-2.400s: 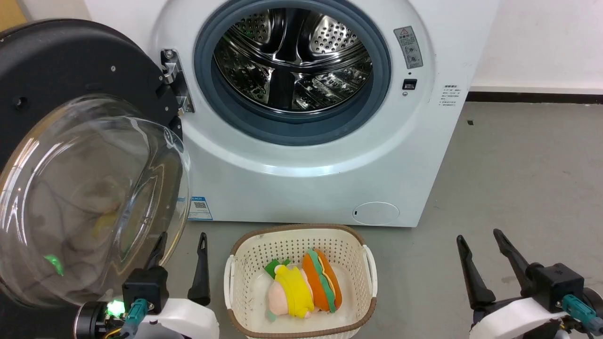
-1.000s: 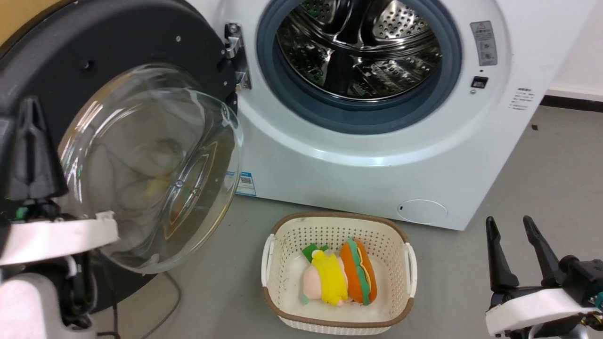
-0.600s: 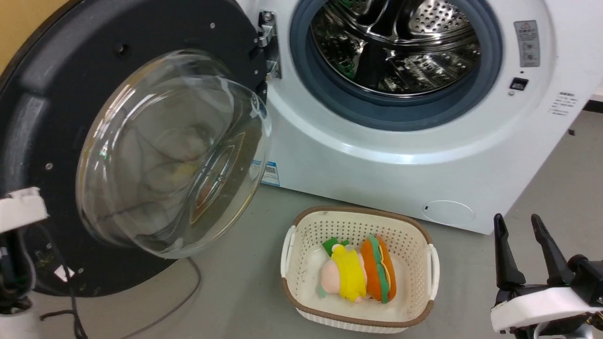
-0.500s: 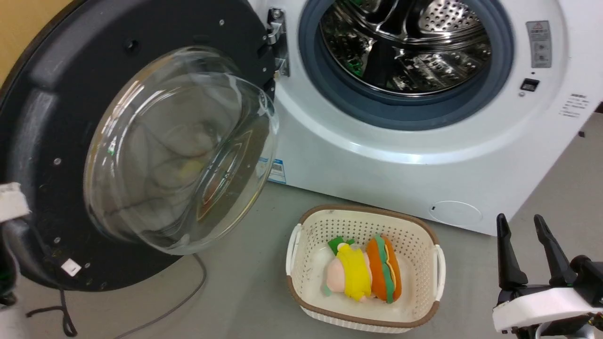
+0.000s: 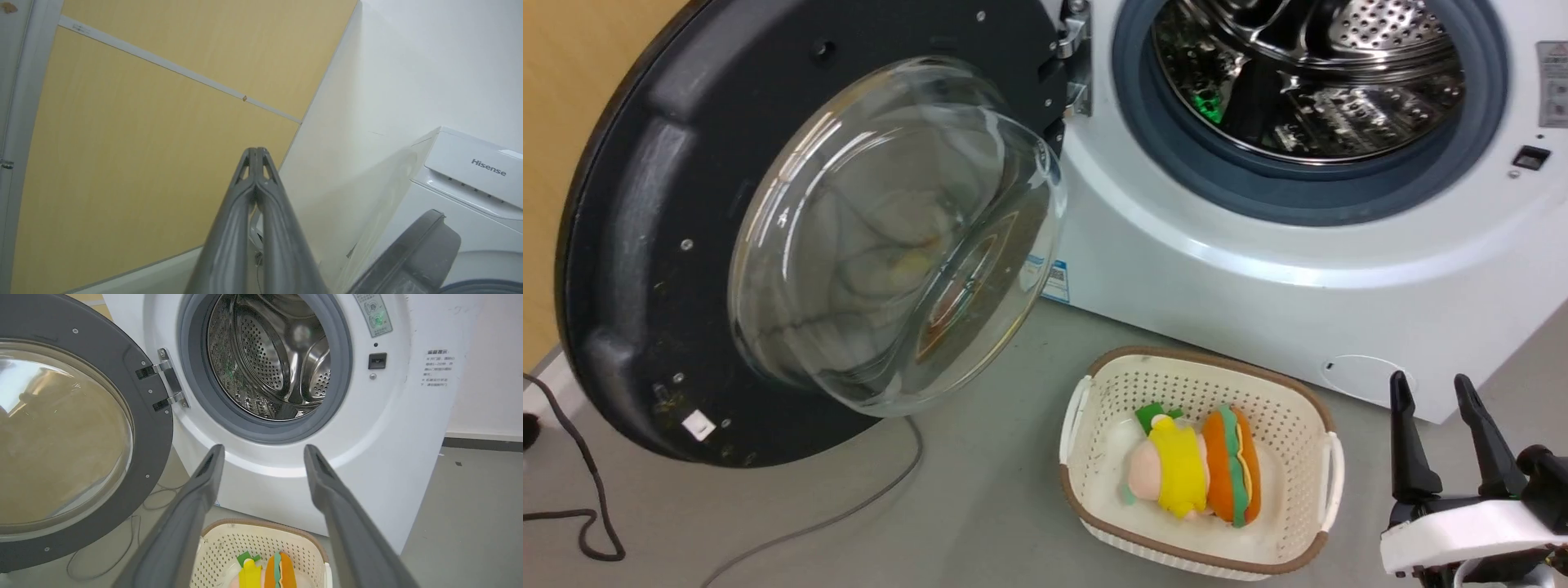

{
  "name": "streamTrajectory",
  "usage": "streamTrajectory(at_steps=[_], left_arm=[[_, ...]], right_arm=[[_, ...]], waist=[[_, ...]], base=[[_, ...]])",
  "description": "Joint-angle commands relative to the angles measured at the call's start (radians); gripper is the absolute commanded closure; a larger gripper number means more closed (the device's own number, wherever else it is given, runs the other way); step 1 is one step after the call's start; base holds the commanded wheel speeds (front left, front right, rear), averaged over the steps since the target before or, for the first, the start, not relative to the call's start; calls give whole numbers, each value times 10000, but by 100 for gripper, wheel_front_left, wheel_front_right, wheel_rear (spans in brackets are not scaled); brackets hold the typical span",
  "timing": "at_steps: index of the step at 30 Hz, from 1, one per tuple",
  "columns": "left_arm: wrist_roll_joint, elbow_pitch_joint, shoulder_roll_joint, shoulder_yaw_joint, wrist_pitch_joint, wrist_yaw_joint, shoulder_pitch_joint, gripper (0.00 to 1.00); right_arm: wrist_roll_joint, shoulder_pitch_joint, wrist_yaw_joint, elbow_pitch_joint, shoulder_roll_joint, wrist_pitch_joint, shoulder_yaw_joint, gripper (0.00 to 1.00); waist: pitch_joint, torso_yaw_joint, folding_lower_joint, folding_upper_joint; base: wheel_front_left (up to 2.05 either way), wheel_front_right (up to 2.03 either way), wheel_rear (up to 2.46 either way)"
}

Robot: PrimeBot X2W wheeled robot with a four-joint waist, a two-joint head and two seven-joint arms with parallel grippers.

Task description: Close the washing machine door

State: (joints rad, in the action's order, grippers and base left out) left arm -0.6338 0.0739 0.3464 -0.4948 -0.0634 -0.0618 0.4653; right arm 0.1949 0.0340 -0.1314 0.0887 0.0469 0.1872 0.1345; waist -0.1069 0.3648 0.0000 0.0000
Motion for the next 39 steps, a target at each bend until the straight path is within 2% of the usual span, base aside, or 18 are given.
streamTrajectory(at_steps=[1,11,20,28,39], left_arm=[[-260,187,135,-129,-181,22,219,100],[-2485,2116,565,-366,-2644,-193,596,100],[-4137,2751,775,-62,-4523,-478,371,100],[-6002,1958,670,673,-5835,-578,-277,100],[-7766,479,745,1815,-6467,-687,-1370,100]], right_arm=[[37,186,5,47,24,84,40,0],[81,333,5,256,26,266,171,0],[140,526,6,444,29,431,252,0],[212,748,7,574,31,576,312,0],[342,914,7,742,33,745,453,0]], waist=[[-46,72,0,0],[-341,342,0,0],[-619,522,0,0],[-914,740,0,0],[-1066,1139,0,0]], base=[[0,0,0],[0,0,0],[0,0,0],[0,0,0],[0,0,0]])
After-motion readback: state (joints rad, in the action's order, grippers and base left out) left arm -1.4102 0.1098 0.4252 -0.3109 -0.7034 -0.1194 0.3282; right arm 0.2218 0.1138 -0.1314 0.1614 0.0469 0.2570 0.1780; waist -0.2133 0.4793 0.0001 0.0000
